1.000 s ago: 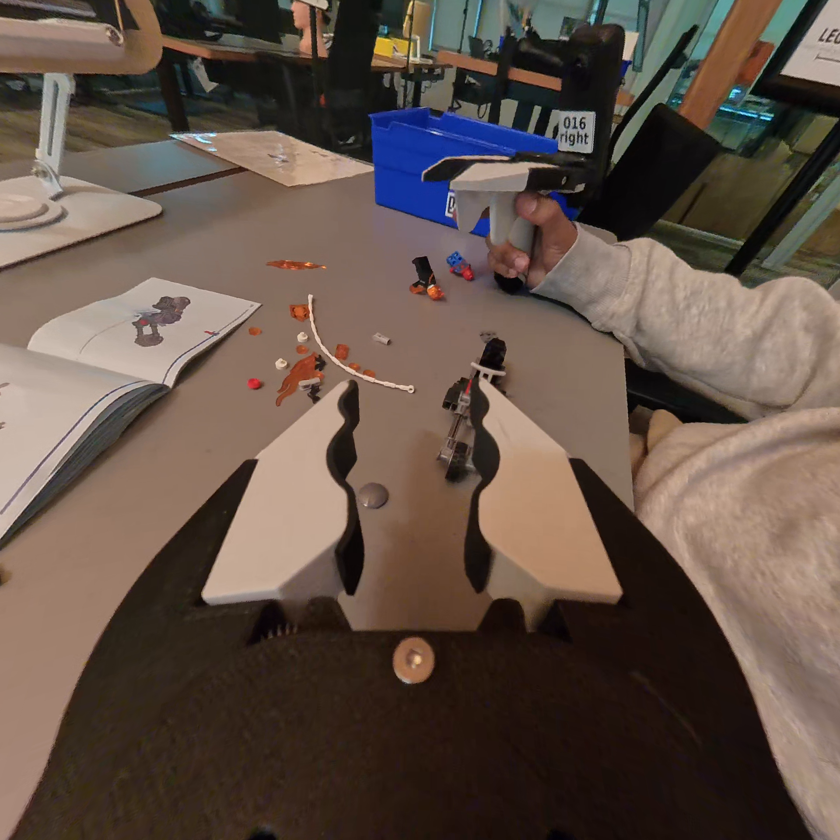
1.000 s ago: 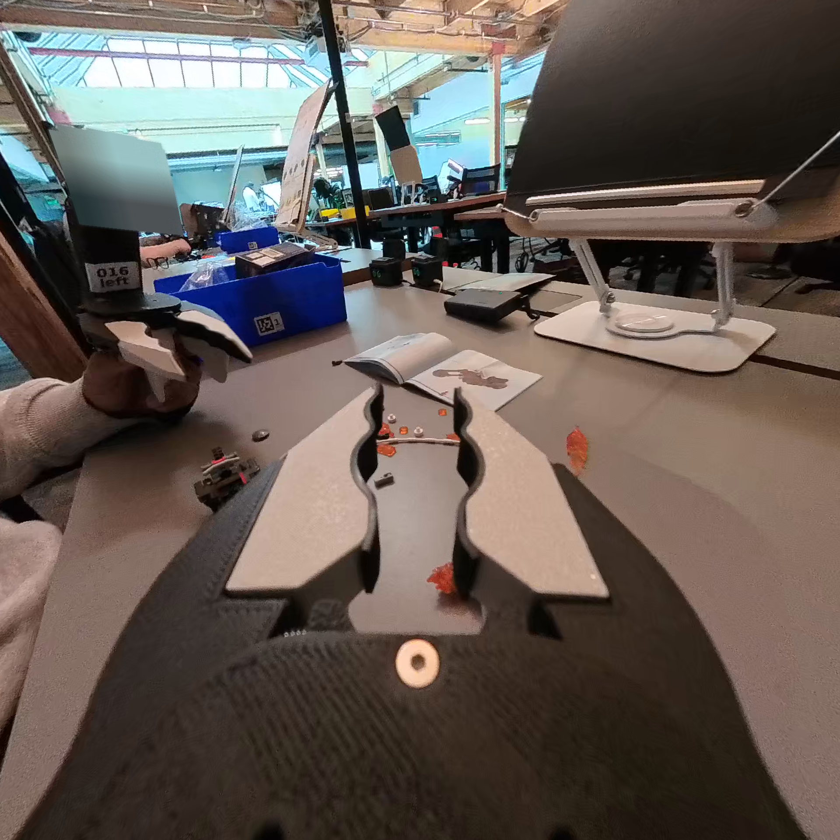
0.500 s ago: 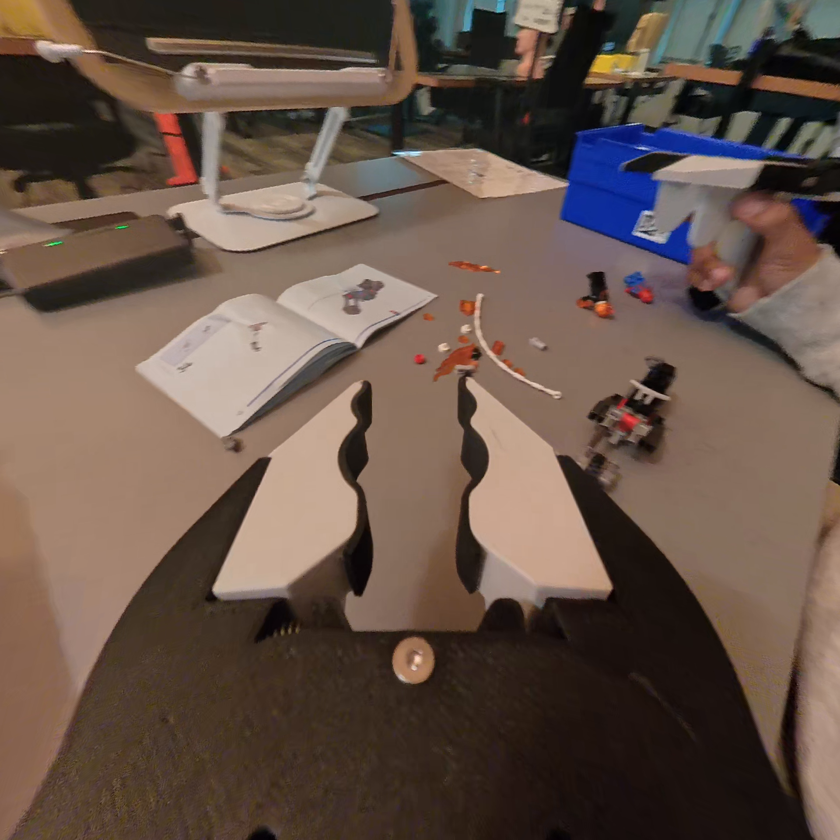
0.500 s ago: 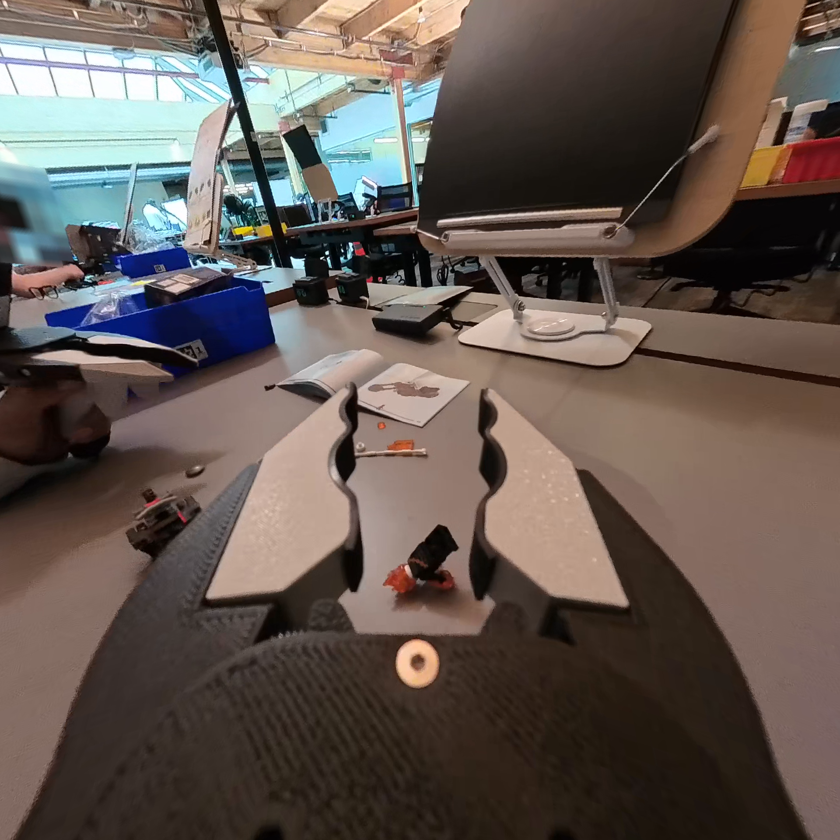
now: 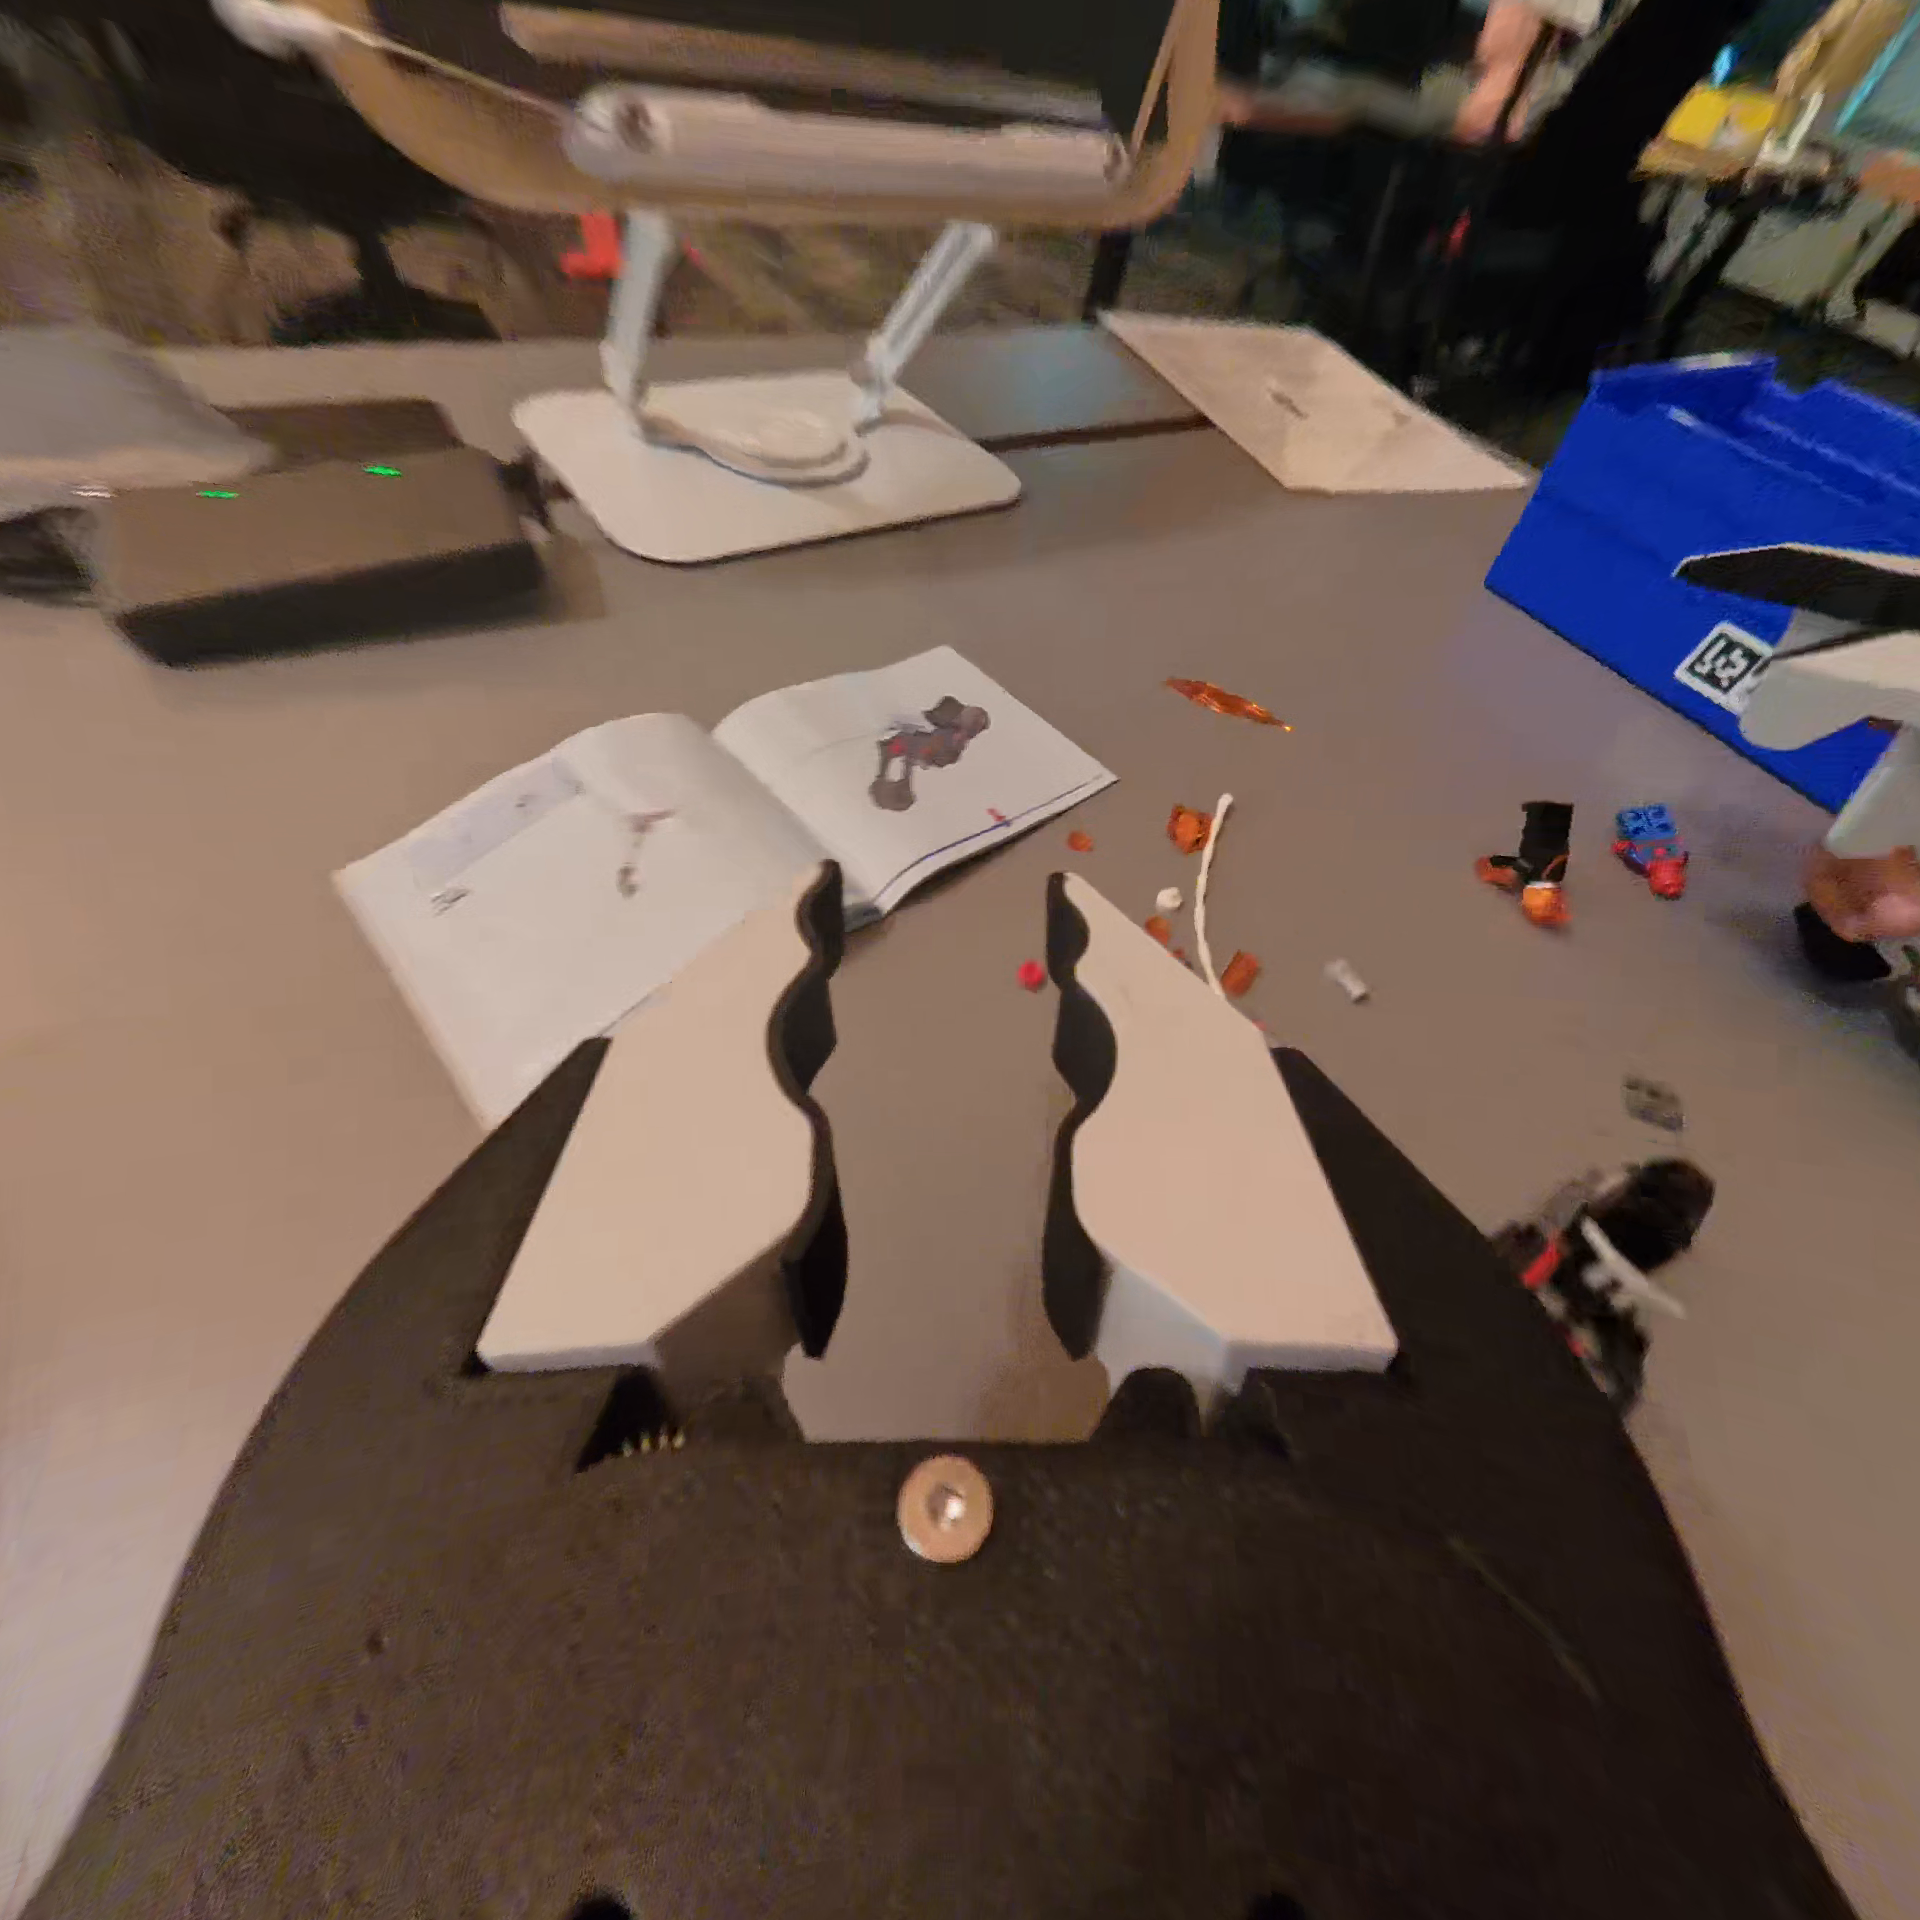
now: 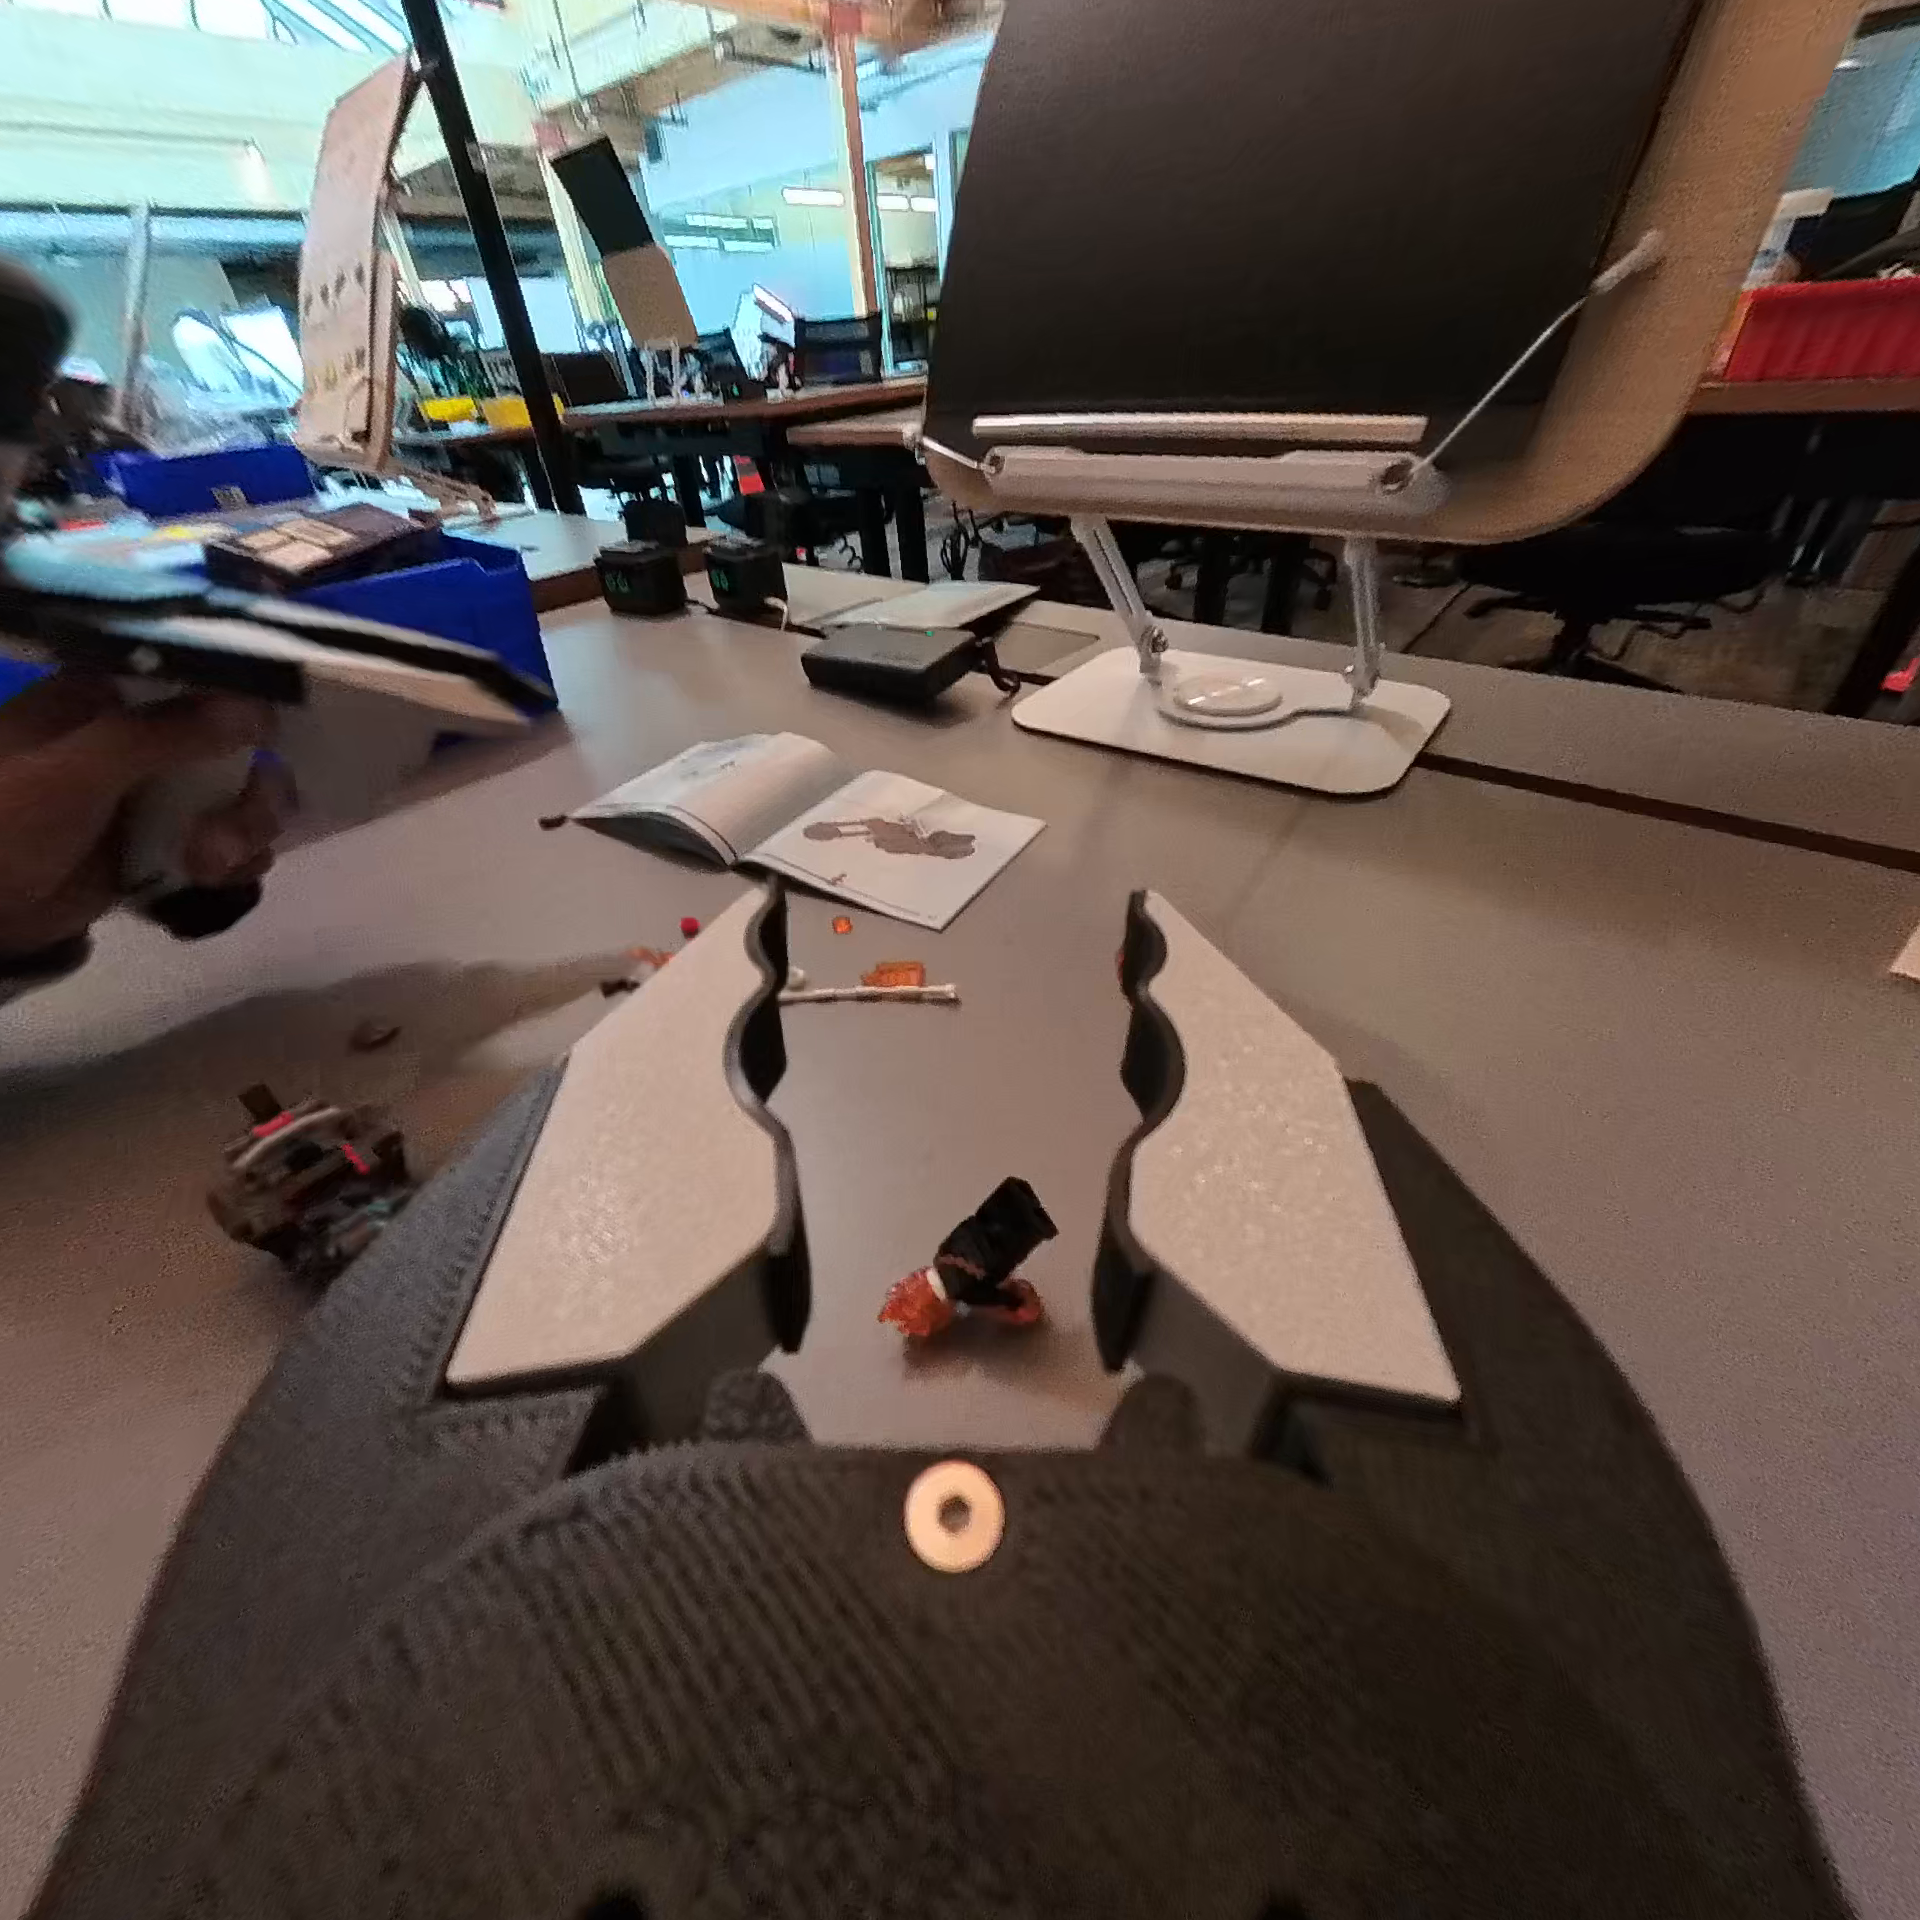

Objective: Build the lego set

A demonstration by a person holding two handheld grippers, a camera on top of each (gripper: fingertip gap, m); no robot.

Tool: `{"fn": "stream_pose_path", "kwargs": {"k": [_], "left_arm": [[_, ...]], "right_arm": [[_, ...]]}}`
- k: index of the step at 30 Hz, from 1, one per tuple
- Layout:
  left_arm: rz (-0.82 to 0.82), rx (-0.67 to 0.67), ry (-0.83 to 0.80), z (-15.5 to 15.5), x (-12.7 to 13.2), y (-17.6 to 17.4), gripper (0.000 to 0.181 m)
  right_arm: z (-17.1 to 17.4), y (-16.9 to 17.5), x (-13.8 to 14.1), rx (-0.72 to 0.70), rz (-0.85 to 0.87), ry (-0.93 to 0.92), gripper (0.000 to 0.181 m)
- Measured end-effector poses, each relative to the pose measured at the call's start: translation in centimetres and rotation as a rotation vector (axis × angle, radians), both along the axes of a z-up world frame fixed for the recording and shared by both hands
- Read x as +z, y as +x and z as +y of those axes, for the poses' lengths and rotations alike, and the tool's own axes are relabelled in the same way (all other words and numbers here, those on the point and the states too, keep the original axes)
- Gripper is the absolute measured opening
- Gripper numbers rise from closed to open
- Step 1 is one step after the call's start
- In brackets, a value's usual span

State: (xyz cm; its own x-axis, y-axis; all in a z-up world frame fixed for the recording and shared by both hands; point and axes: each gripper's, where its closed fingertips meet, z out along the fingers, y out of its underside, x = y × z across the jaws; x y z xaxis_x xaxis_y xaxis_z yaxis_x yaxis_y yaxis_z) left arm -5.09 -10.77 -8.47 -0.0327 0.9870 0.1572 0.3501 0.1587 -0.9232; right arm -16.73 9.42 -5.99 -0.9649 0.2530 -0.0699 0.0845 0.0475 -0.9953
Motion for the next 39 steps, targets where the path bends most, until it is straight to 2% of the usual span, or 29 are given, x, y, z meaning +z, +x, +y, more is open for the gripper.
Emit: {"fn": "stream_pose_path", "kwargs": {"k": [4, 8, 11, 13, 18, 19, 21, 25, 29, 33, 39], "left_arm": [[-0.193, -0.071, -0.093, 0.2, -3.2, -7.8, 0.063], [-0.341, -0.100, -0.085, 0.1, -6.7, -12.7, 0.095], [-0.401, -0.073, -0.074, -0.4, -8.8, -14.0, 0.119], [-0.459, -0.060, -0.139, -0.9, -9.6, -13.7, 0.120], [-0.477, -0.036, -0.141, -1.0, -9.7, -13.4, 0.121], [-0.484, -0.035, -0.141, -1.0, -9.7, -13.3, 0.119], [-0.490, -0.027, -0.142, -1.2, -9.5, -13.2, 0.101], [-0.451, 0.005, -0.154, -2.6, -9.1, -13.0, 0.048], [-0.460, 0.036, -0.191, -3.9, -9.1, -12.6, 0.005], [-0.468, 0.030, -0.197, -3.9, -9.1, -12.4, 0.003], [-0.370, 0.013, -0.051, -4.1, -7.4, -12.1, 0.002]], "right_arm": [[-0.1, -0.2, -0.6, -0.026, 0.040, 0.051, 0.061], [0.2, -0.3, -0.3, -0.019, 0.012, 0.014, 0.060], [0.1, -0.1, -0.6, 0.005, -0.034, 0.011, 0.061], [-0.1, 0.1, -0.9, 0.013, -0.046, 0.024, 0.061], [-0.6, 0.8, -1.9, 0.024, -0.028, 0.080, 0.060], [-0.7, 0.8, -2.0, 0.022, -0.020, 0.090, 0.060], [-0.7, 0.8, -2.2, 0.020, -0.013, 0.099, 0.059], [-0.6, 0.8, -1.9, 0.024, -0.028, 0.076, 0.058], [-0.3, 1.0, -1.7, 0.029, -0.045, 0.050, 0.058], [-0.1, 1.3, -1.7, 0.035, -0.062, 0.035, 0.057], [0.1, 1.6, -1.8, 0.021, -0.043, 0.036, 0.055]]}}
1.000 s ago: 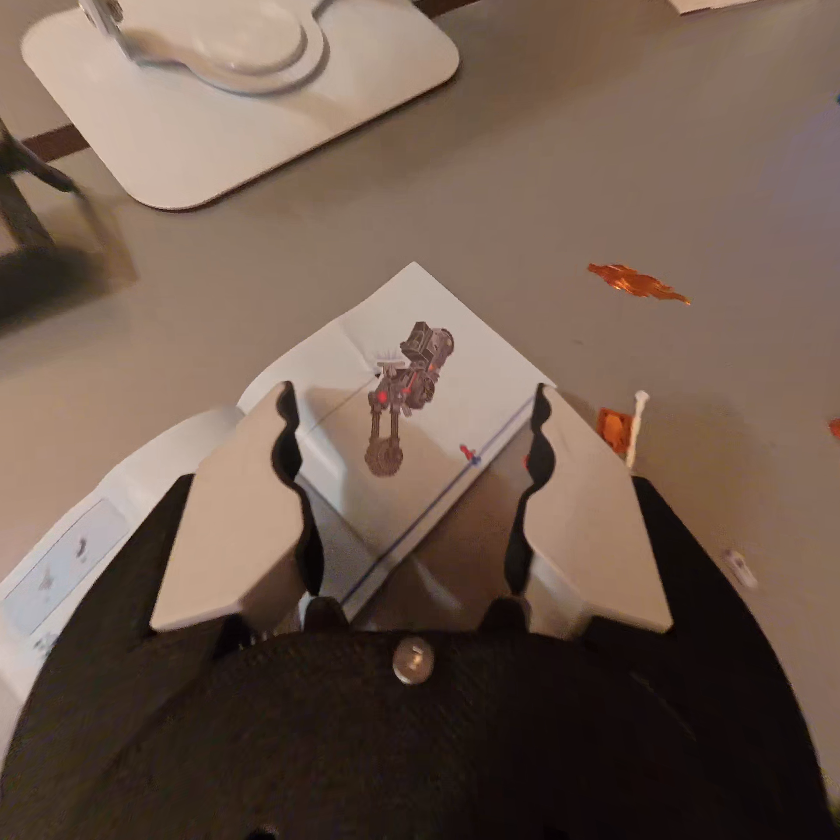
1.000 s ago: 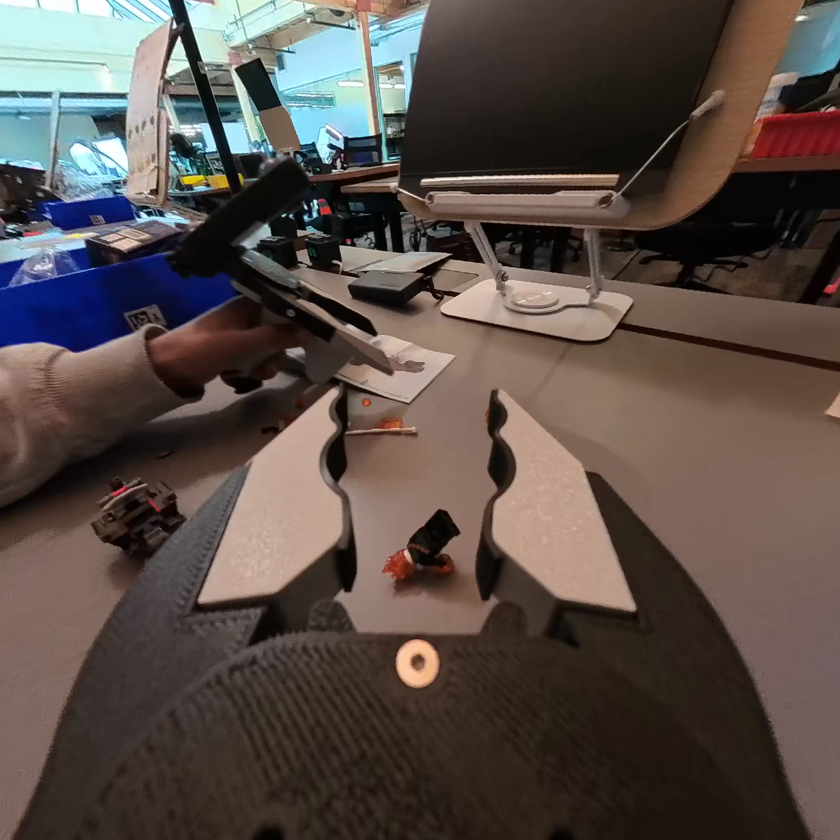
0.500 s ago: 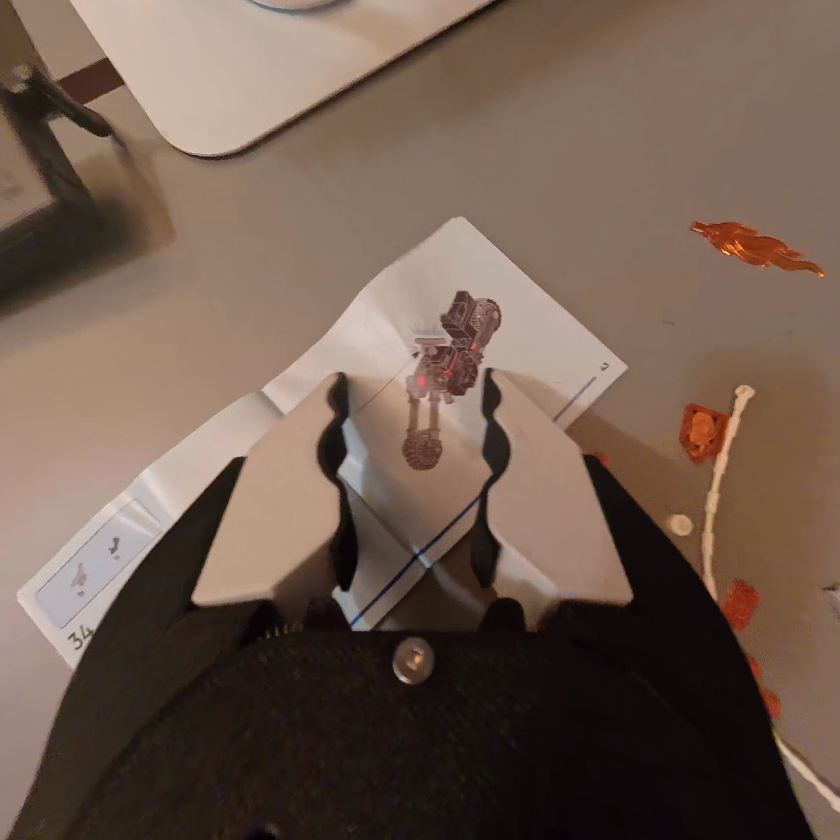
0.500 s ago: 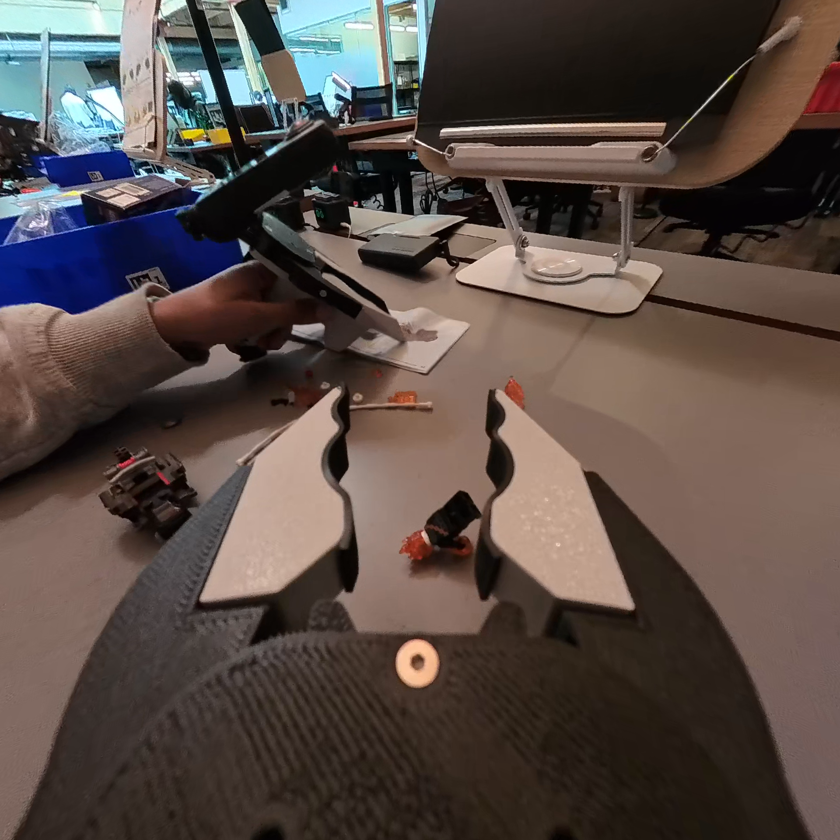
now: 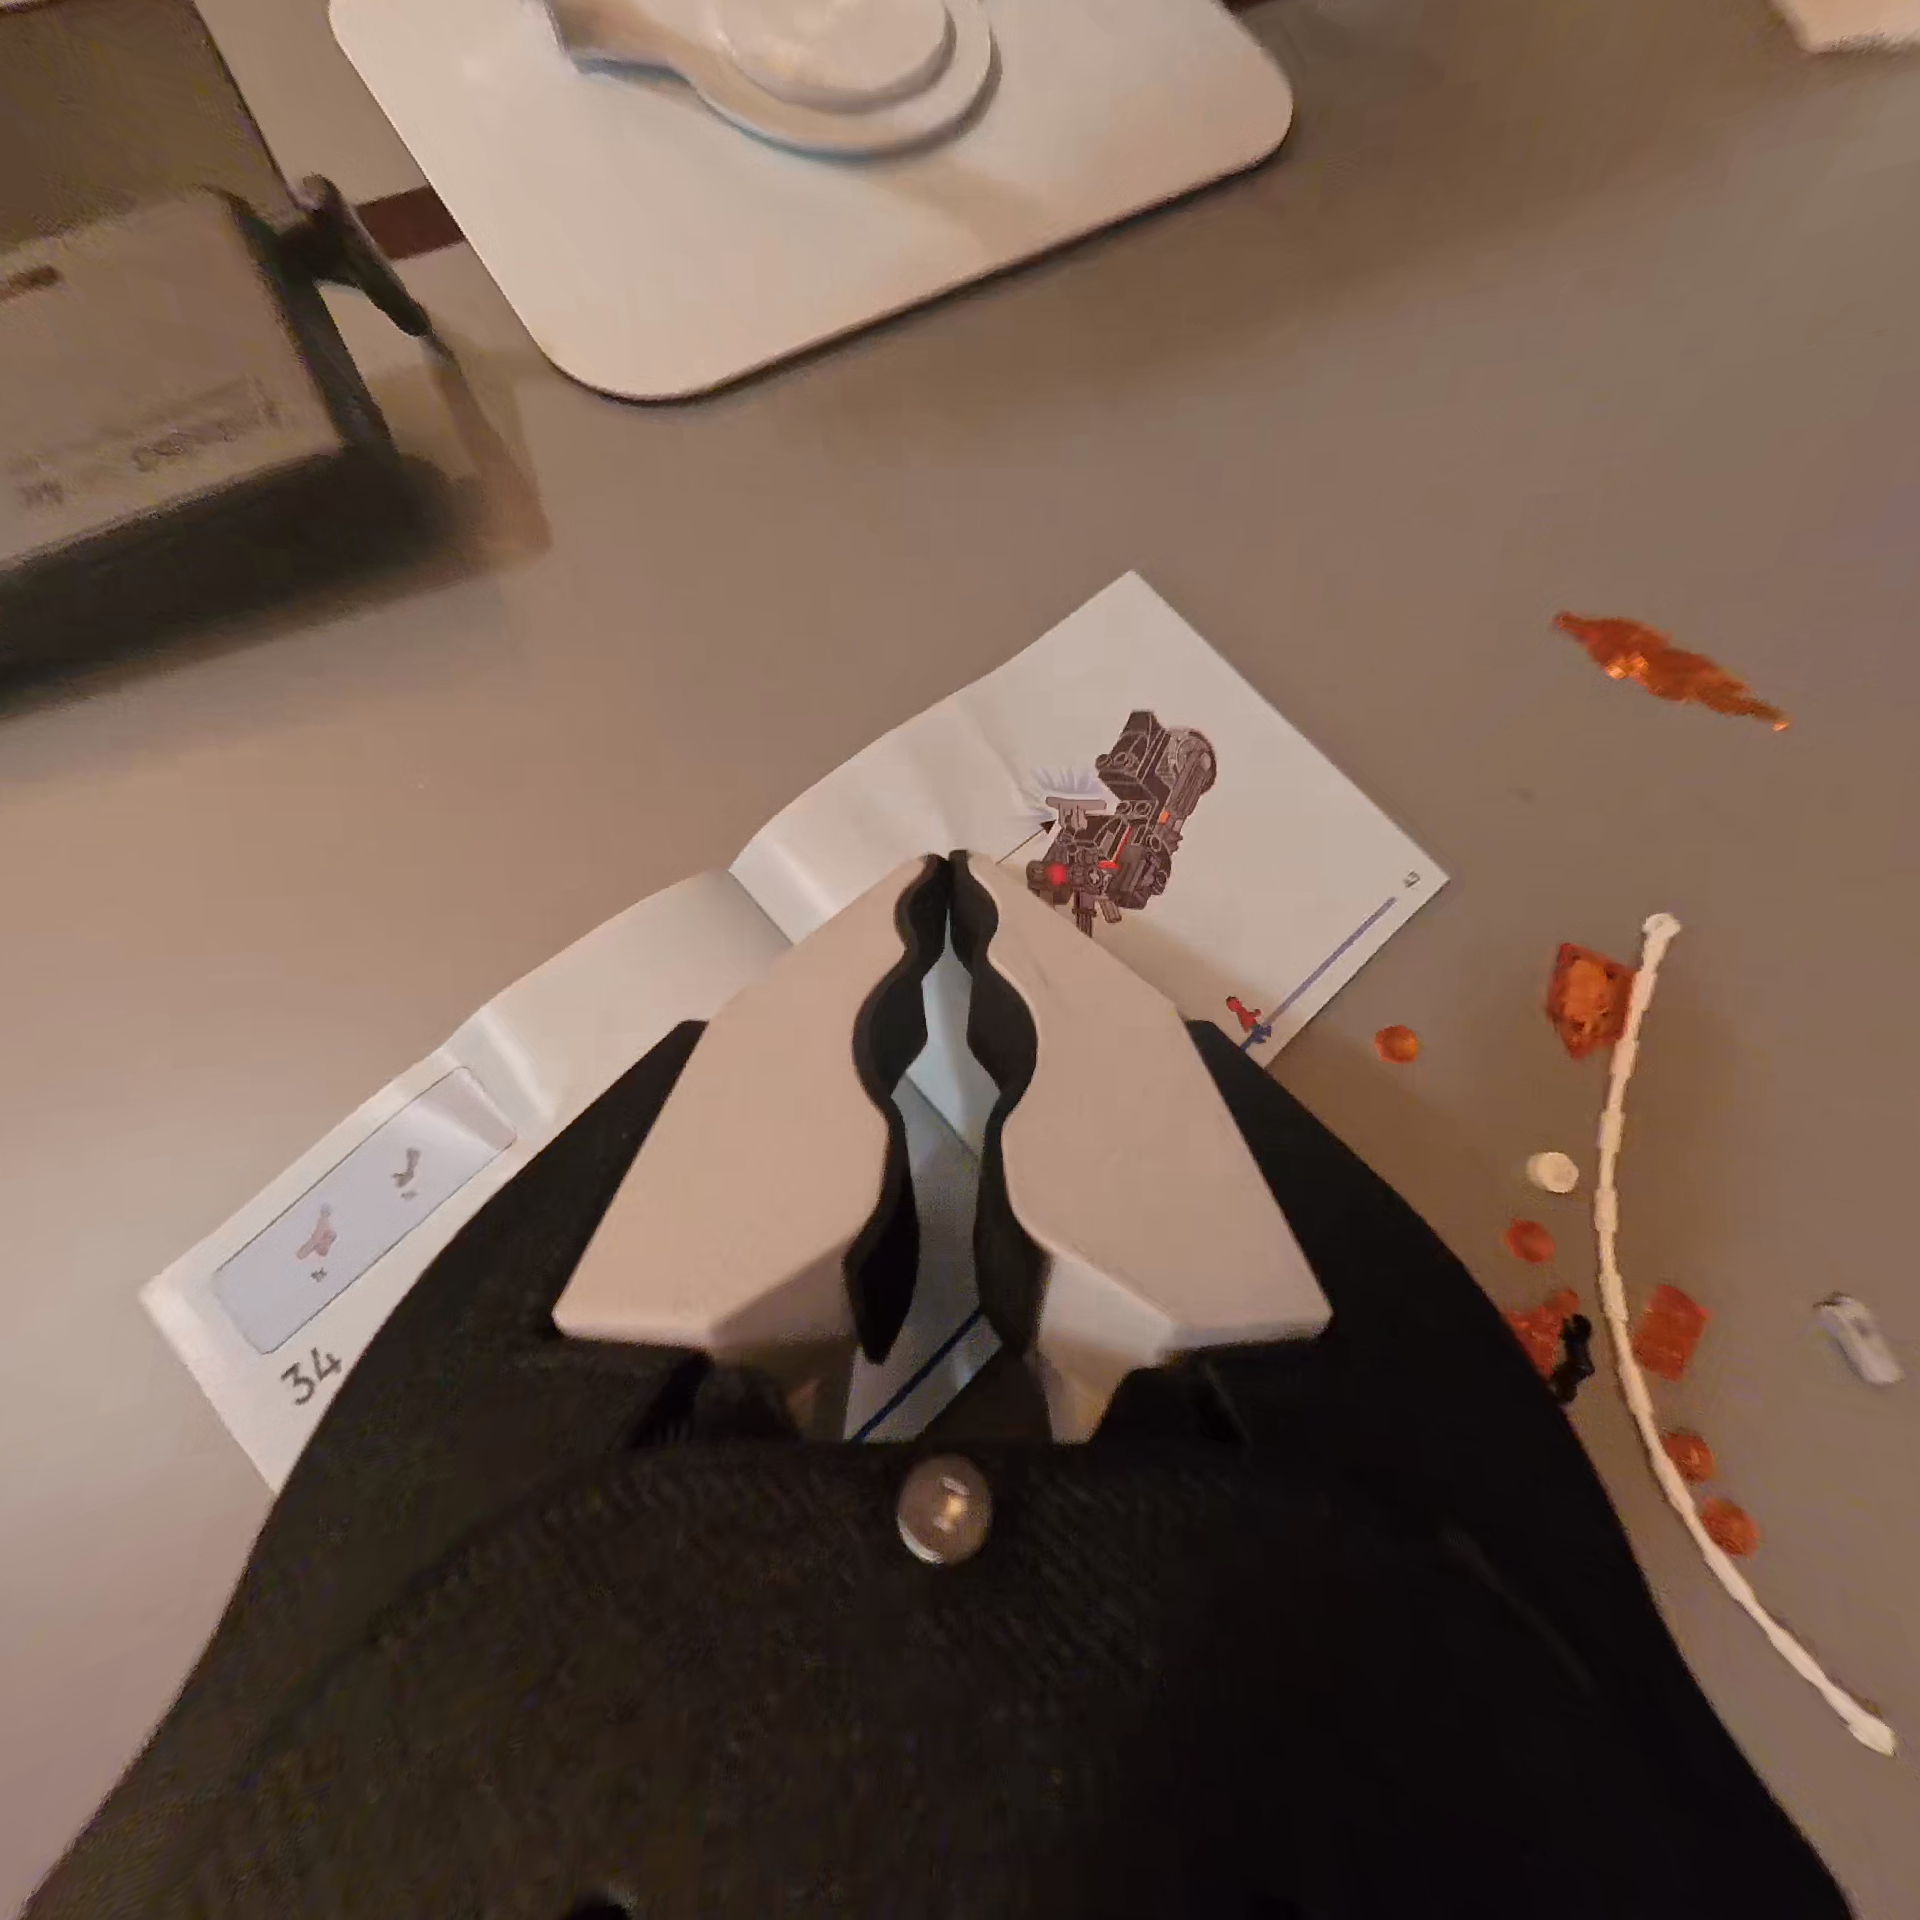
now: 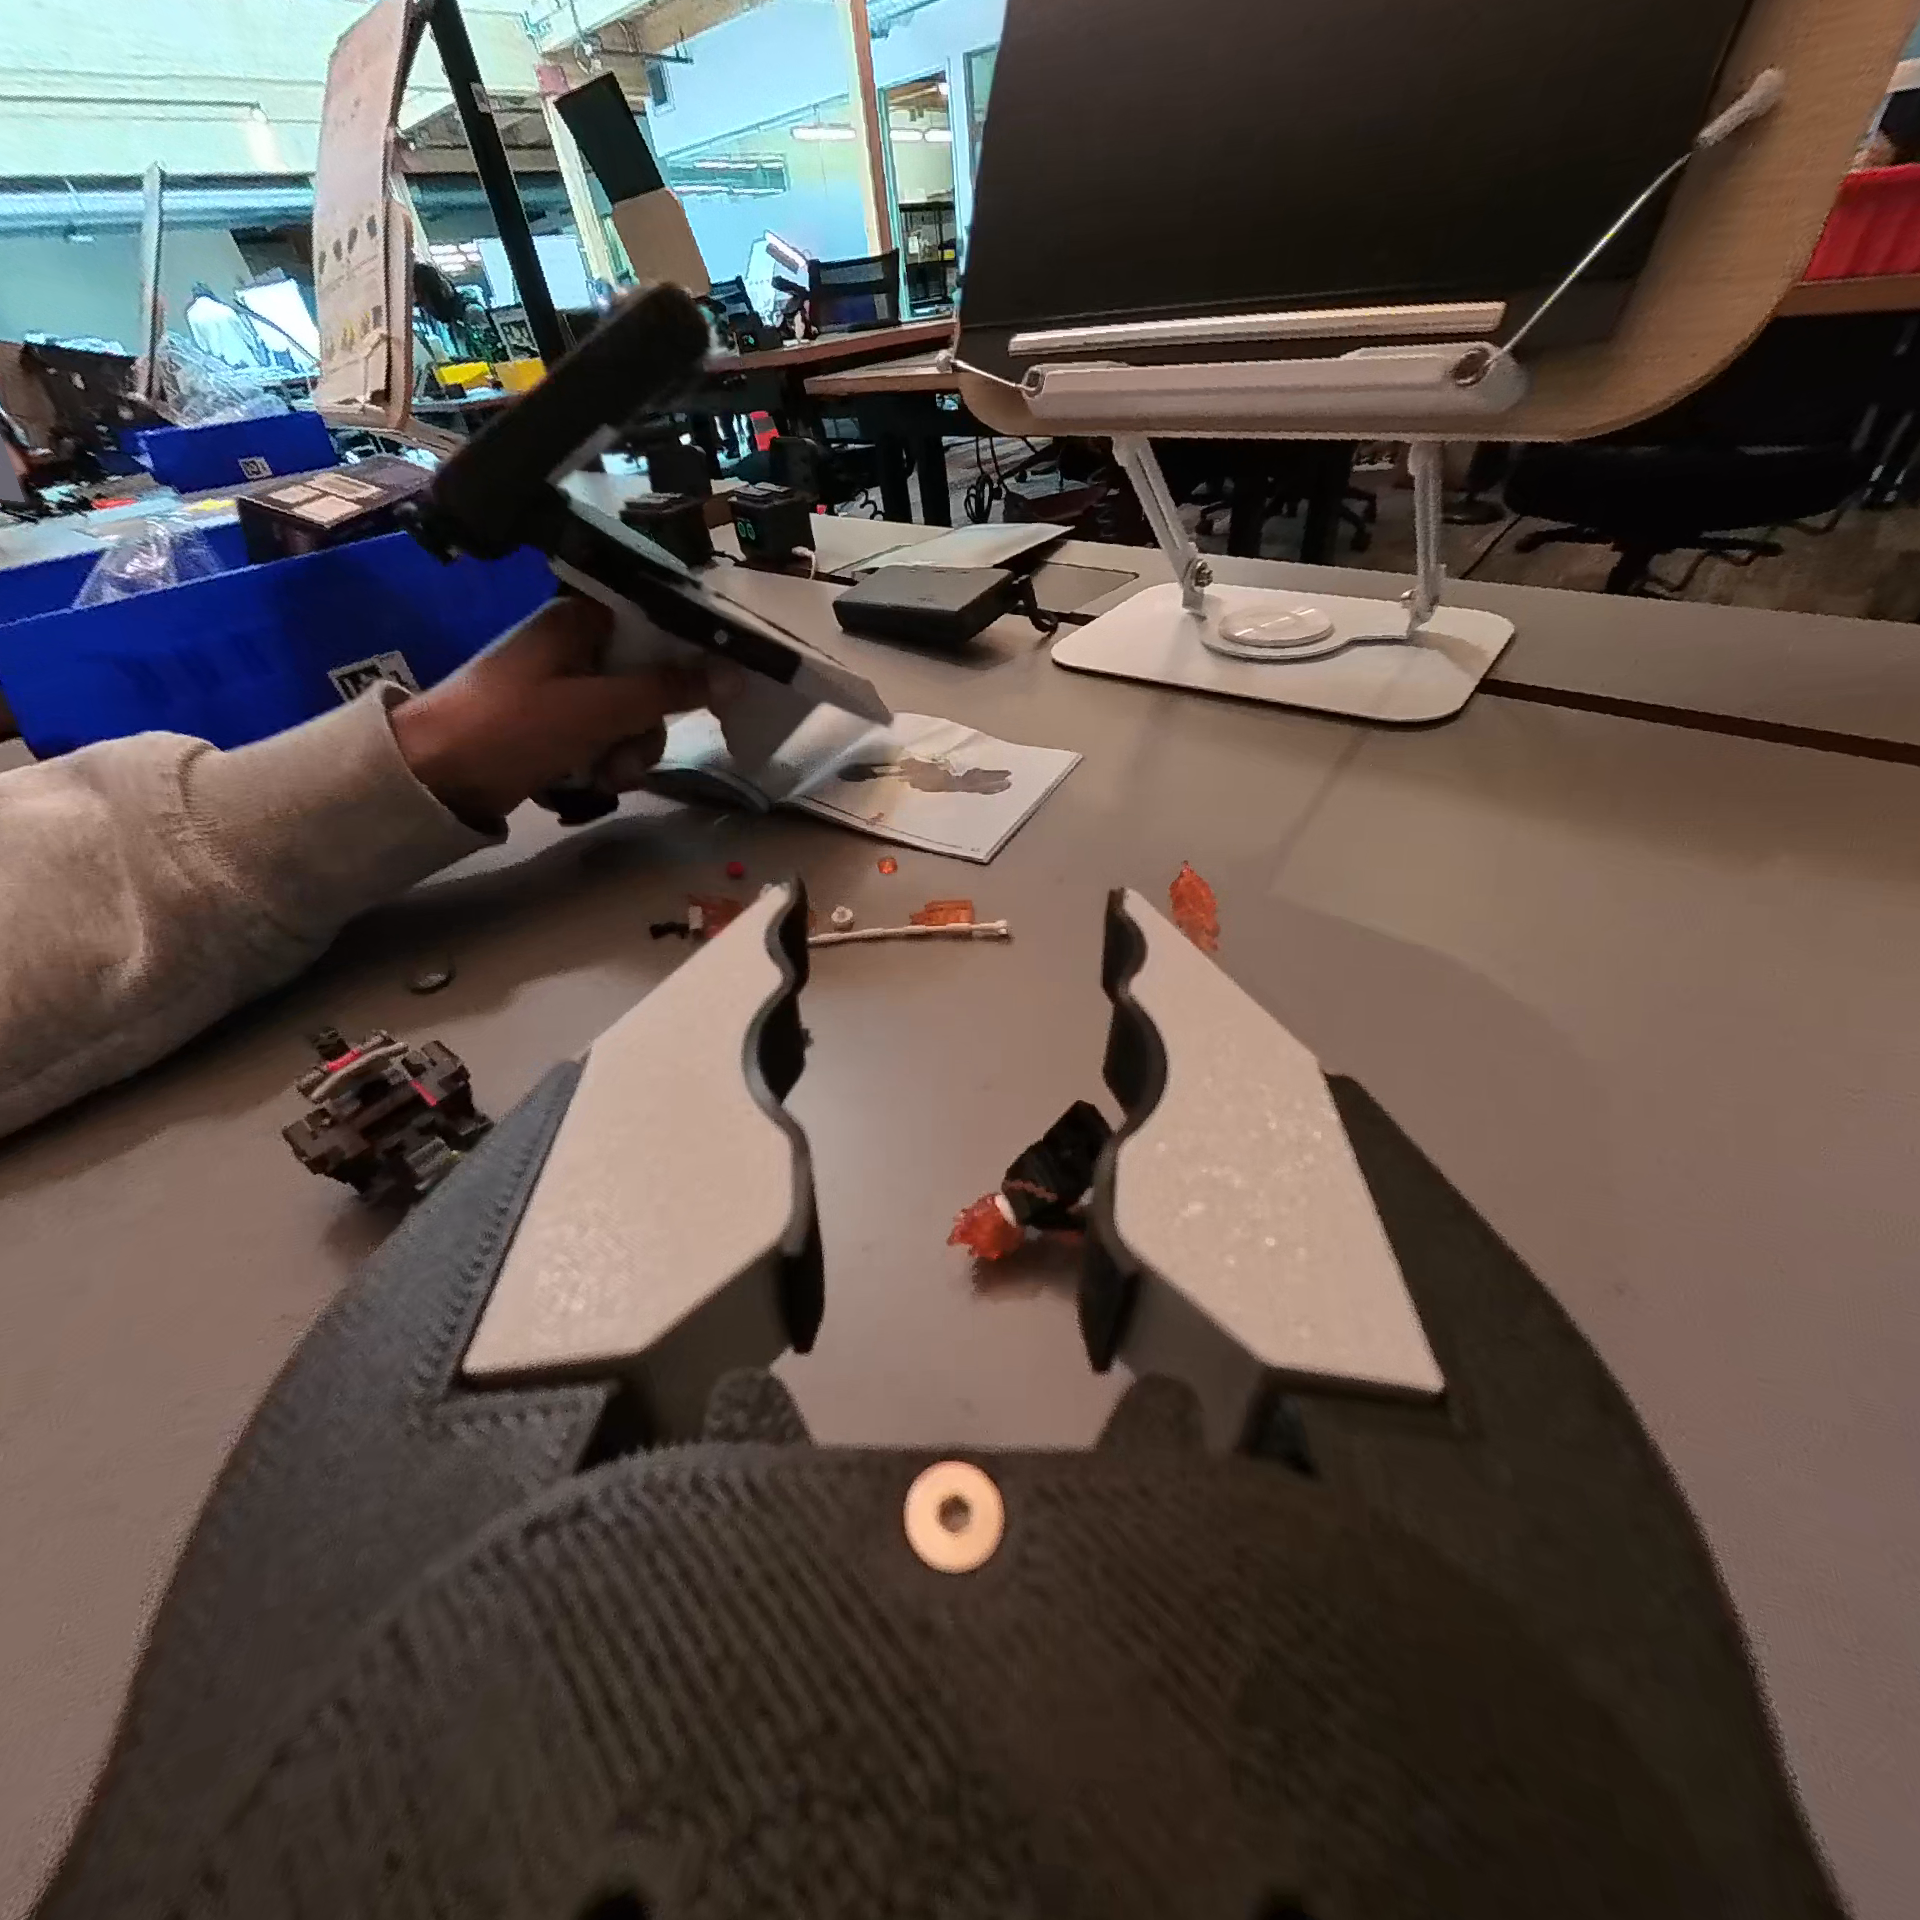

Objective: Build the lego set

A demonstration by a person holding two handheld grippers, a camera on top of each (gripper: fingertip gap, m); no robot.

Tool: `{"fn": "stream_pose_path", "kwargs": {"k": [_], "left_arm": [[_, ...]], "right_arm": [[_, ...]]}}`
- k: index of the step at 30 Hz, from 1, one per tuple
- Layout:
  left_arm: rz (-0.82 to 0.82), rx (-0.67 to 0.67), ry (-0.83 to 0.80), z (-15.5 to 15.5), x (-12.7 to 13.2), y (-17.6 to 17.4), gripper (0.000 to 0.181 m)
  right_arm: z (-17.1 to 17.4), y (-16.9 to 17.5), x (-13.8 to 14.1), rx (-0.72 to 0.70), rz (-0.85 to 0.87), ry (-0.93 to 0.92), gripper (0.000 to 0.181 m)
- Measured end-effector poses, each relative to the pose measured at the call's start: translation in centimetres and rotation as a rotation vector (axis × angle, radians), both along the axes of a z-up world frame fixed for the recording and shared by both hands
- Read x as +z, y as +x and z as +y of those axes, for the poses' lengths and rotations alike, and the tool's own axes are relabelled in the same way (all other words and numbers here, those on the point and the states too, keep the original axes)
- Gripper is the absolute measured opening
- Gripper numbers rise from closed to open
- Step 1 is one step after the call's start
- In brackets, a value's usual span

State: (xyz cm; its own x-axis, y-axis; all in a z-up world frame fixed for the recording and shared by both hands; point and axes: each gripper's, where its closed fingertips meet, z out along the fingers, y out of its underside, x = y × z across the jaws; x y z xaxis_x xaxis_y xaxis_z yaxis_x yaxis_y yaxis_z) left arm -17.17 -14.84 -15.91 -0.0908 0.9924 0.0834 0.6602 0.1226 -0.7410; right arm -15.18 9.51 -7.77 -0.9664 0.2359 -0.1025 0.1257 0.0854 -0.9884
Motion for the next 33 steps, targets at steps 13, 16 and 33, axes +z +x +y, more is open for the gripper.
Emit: {"fn": "stream_pose_path", "kwargs": {"k": [13, 16, 33], "left_arm": [[0.074, -0.008, 0.083, 0.8, 0.2, 0.3, 0.099], [0.047, -0.044, 0.002, 1.4, -0.1, 0.1, 0.101], [-0.068, 0.024, -0.099, -1.0, -1.7, -0.2, 0.037]], "right_arm": [[-3.6, 1.2, 2.6, -0.024, 0.185, 0.081, 0.058], [-4.1, 1.0, 4.9, -0.094, 0.370, 0.139, 0.054], [-17.0, -4.4, 4.5, 0.019, 0.064, 0.070, 0.044]]}}
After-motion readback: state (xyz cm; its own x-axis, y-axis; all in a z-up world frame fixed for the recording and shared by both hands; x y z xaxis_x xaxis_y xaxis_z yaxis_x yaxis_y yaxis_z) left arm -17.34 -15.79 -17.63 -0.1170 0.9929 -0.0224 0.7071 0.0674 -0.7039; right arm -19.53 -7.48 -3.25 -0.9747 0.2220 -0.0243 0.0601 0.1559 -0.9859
